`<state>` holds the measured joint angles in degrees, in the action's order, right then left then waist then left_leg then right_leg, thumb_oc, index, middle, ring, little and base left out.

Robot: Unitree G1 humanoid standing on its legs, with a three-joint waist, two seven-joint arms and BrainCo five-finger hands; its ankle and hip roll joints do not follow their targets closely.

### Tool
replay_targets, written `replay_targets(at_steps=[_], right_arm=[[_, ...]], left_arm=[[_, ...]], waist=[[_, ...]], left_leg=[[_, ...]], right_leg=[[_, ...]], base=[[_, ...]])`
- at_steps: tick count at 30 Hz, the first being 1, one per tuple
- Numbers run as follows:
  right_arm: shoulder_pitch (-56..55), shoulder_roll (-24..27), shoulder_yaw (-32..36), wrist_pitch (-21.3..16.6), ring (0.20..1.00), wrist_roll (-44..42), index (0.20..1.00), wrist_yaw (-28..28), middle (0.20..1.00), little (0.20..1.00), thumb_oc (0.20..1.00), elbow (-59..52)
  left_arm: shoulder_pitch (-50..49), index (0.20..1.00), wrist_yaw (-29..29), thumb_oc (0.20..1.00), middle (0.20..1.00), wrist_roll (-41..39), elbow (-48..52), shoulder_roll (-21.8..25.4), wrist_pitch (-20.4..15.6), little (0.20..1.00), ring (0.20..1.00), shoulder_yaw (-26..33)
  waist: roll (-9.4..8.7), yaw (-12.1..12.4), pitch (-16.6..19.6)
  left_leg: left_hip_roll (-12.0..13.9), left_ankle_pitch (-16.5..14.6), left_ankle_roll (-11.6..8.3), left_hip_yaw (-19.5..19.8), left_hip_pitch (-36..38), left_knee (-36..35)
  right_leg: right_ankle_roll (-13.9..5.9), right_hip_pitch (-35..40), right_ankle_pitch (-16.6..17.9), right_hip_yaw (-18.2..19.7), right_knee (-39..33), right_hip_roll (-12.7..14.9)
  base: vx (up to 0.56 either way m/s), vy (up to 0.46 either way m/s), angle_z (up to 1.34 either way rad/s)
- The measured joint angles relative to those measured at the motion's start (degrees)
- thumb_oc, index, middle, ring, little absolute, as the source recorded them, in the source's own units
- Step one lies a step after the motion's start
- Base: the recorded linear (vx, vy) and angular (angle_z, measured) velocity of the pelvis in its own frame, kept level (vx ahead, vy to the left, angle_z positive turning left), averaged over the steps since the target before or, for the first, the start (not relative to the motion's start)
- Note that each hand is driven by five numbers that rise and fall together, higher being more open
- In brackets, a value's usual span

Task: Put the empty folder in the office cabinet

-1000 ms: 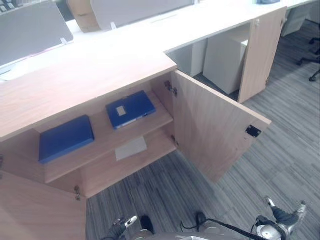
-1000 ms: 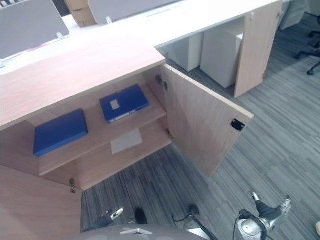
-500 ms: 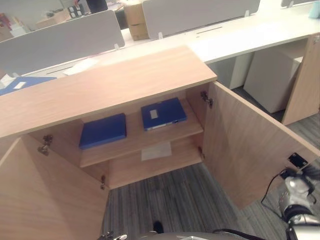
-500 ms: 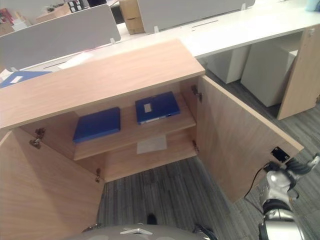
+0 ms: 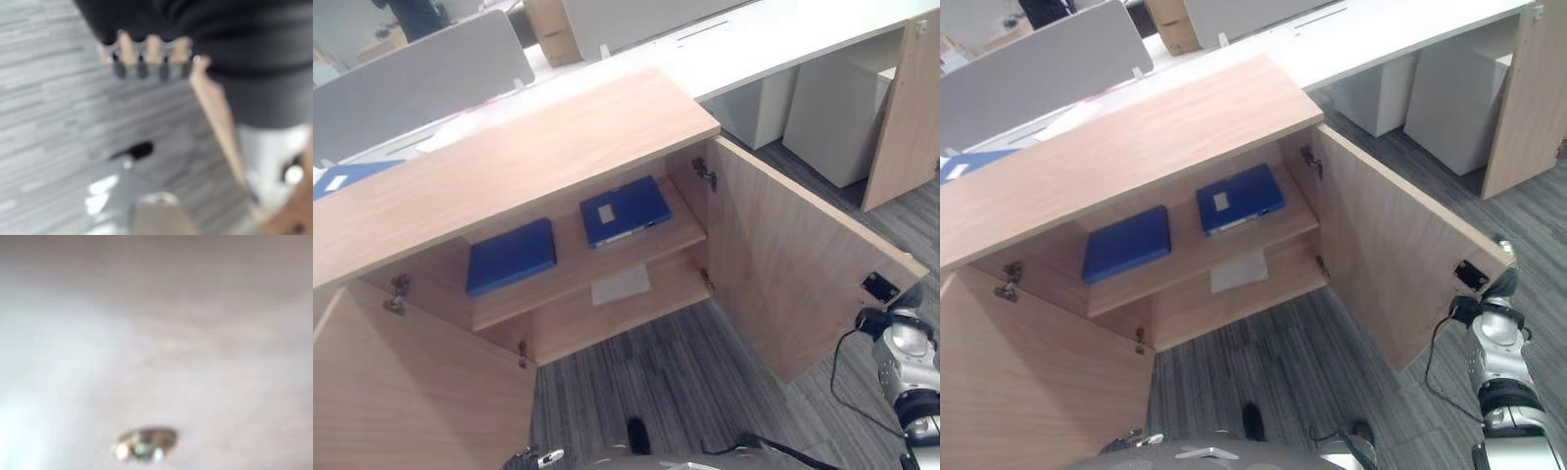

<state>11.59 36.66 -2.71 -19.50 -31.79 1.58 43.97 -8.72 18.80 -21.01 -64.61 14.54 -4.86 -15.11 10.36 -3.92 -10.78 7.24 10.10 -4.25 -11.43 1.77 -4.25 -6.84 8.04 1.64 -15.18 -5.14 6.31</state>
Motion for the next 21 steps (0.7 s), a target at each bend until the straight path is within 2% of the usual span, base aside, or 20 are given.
replay_targets(at_steps=[2, 6, 8, 9, 12, 15, 18, 21], right_arm=[[-0.4, -1.6, 0.0, 0.7, 1.0, 1.3, 1.0, 0.3, 1.0, 1.0, 1.0, -1.2], [-1.4, -1.5, -2.4, 1.2, 1.0, 3.0, 1.0, 2.6, 1.0, 1.0, 1.0, -1.2], [-3.2, -1.9, -6.4, 2.4, 1.0, 5.1, 1.0, 4.0, 1.0, 1.0, 1.0, -4.4], [-4.0, -2.0, -6.8, 2.5, 1.0, 6.1, 1.0, 4.5, 1.0, 1.0, 1.0, -6.0], [-6.0, -3.5, -11.5, 2.4, 1.0, 9.0, 1.0, 6.9, 1.0, 1.0, 1.0, -11.0], [-7.3, -6.1, -15.5, 2.4, 1.0, 10.6, 1.0, 8.6, 1.0, 1.0, 1.0, -13.4], [-7.3, -9.5, -20.1, 2.2, 1.0, 12.8, 1.0, 11.6, 1.0, 1.0, 1.0, -14.1], [-6.4, -13.0, -22.2, 2.1, 1.0, 12.8, 1.0, 11.5, 1.0, 1.0, 1.0, -14.1]], left_arm=[[-0.1, 1.0, 0.2, 1.0, 1.0, 0.0, 0.1, -0.2, -0.8, 1.0, 1.0, 1.1], [-0.3, 1.0, 0.3, 1.0, 1.0, 0.0, 2.2, -0.3, -1.4, 1.0, 1.0, 2.1], [0.0, 1.0, -0.1, 1.0, 1.0, 0.0, 5.4, -0.7, -1.6, 1.0, 1.0, 2.2], [0.1, 1.0, -0.3, 1.0, 1.0, 0.0, 6.3, -1.1, -1.6, 1.0, 1.0, 2.2], [0.1, 1.0, -1.3, 1.0, 1.0, 0.0, 8.6, -2.2, -1.4, 1.0, 1.0, 2.0], [0.0, 1.0, -2.9, 1.0, 1.0, 0.0, 9.0, -2.4, -0.7, 1.0, 1.0, 2.0], [-0.9, 1.0, -5.1, 1.0, 1.0, 0.0, 8.4, -2.0, -0.1, 1.0, 1.0, 2.1], [-1.3, 1.0, -6.4, 1.0, 1.0, 0.0, 7.8, -1.0, -0.2, 1.0, 1.0, 2.2]], waist=[[-1.3, -0.1, -0.9], [-2.02, 0.0, -1.4], [-3.04, 0.4, -2.1], [-2.96, 0.5, -2.0], [-3.02, 1.0, -1.9], [-4.46, 1.4, -1.8], [-5.48, 4.4, -1.0], [-8.1, 6.8, -0.1]], left_leg=[[0.2, 0.0, -0.02, -0.4, -0.3, 0.8], [0.2, 0.0, -0.02, -0.5, -0.3, 1.4], [0.2, 0.4, -0.49, -0.7, -0.3, 1.4], [0.2, 0.4, -0.49, -0.7, -0.3, 1.5], [0.0, -1.4, 0.09, -1.0, -0.9, 0.2], [-1.2, -2.6, 0.92, -0.9, -0.4, -0.1], [-2.2, -1.2, 1.66, -0.3, -0.3, -0.7], [-3.4, -0.5, 2.27, 1.4, -0.4, -0.4]], right_leg=[[0.1, -0.1, 0.0, 0.3, 0.0, 0.0], [0.57, 0.0, -0.2, 0.4, 0.0, 0.1], [0.81, -0.1, 0.3, 0.1, 0.0, 0.6], [0.78, 0.0, 0.4, 0.0, 0.0, 0.6], [0.63, 0.4, 0.5, -0.9, 0.0, 0.6], [0.57, 0.9, 0.6, -2.8, 0.0, 2.2], [-0.38, 2.2, 0.1, -3.0, 0.0, 2.5], [-0.78, 3.0, 0.0, -4.7, 0.2, 3.2]], base=[[-0.06, 0.007, -0.09], [-0.06, 0.045, -0.04], [-0.03, 0.117, -0.01], [-0.01, 0.133, 0.04], [0.04, 0.159, 0.12], [0.06, 0.115, 0.32], [0.05, 0.097, 0.23], [0.04, 0.077, 0.34]])
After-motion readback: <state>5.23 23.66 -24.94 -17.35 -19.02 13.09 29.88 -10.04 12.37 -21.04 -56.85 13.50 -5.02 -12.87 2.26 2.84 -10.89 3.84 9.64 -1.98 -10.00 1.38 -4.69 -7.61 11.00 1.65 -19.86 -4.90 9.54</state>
